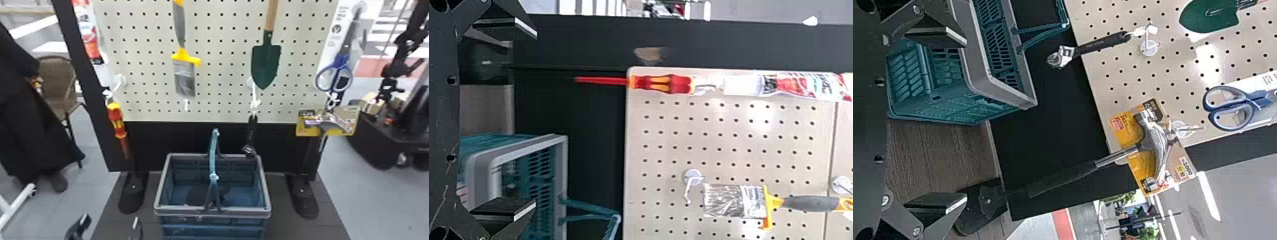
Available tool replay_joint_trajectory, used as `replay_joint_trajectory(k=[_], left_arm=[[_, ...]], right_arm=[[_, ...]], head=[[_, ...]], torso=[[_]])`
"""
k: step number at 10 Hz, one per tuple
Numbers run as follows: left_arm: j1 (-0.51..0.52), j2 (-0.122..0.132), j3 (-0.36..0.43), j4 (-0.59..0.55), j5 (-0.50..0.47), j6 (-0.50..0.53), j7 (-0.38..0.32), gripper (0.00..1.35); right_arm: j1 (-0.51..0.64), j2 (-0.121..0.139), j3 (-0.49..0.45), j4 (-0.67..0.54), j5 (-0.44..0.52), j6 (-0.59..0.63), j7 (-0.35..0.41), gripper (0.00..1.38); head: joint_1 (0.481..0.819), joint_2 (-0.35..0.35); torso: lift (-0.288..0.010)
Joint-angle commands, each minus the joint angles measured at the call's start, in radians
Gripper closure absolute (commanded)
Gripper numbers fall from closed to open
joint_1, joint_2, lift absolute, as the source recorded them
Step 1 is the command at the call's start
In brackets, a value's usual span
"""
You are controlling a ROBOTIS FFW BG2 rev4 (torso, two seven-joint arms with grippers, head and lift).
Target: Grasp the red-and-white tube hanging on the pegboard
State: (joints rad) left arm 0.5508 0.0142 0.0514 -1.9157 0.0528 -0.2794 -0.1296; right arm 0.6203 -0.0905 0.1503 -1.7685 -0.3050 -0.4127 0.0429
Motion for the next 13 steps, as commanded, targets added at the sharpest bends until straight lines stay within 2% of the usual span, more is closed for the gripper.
replay_joint_trajectory(k=[1, 5, 7, 8, 9, 10, 11, 12, 13], left_arm=[[-0.08, 0.003, 0.048, 0.0, -0.013, 0.063, -0.053, 0.13], [-0.303, 0.053, 0.143, -0.029, 0.002, 0.247, -0.251, 0.13], [-0.37, 0.073, 0.191, -0.091, 0.038, 0.33, -0.269, 0.13], [-0.445, 0.098, 0.216, -0.098, 0.039, 0.379, -0.314, 0.13], [-0.52, 0.131, 0.231, -0.101, 0.061, 0.474, -0.377, 0.12], [-0.587, 0.179, 0.232, -0.101, 0.085, 0.565, -0.427, 0.12], [-0.64, 0.214, 0.234, -0.098, 0.061, 0.594, -0.458, 0.12], [-0.679, 0.239, 0.24, -0.093, 0.107, 0.64, -0.461, 0.12], [-0.718, 0.262, 0.246, -0.034, 0.199, 0.658, -0.473, 0.12]], right_arm=[[-0.001, 0.0, 0.0, 0.0, 0.003, 0.003, 0.0, 0.2], [0.003, 0.0, 0.0, 0.0, 0.004, 0.005, 0.0, 0.2], [0.003, 0.0, 0.0, -0.005, 0.004, 0.005, 0.0, 0.2], [0.003, -0.002, 0.0, -0.005, 0.006, 0.005, 0.0, 0.2], [0.001, -0.002, 0.0, -0.007, 0.007, 0.008, 0.0, 0.2], [-0.001, -0.002, 0.002, -0.007, 0.01, 0.011, 0.002, 0.2], [-0.003, -0.002, 0.002, -0.007, 0.01, 0.014, 0.006, 0.2], [-0.003, -0.002, 0.002, -0.007, 0.01, 0.017, 0.008, 0.2], [-0.006, -0.002, 0.002, -0.005, 0.012, 0.023, 0.011, 0.2]], head=[[0.549, 0.0], [0.549, 0.0], [0.549, 0.0], [0.549, 0.0], [0.549, 0.0], [0.549, 0.0], [0.549, 0.0], [0.549, 0.0], [0.549, 0.0]], torso=[[-0.1], [-0.1], [-0.1], [-0.1], [-0.1], [-0.1], [-0.1], [-0.1], [-0.1]])
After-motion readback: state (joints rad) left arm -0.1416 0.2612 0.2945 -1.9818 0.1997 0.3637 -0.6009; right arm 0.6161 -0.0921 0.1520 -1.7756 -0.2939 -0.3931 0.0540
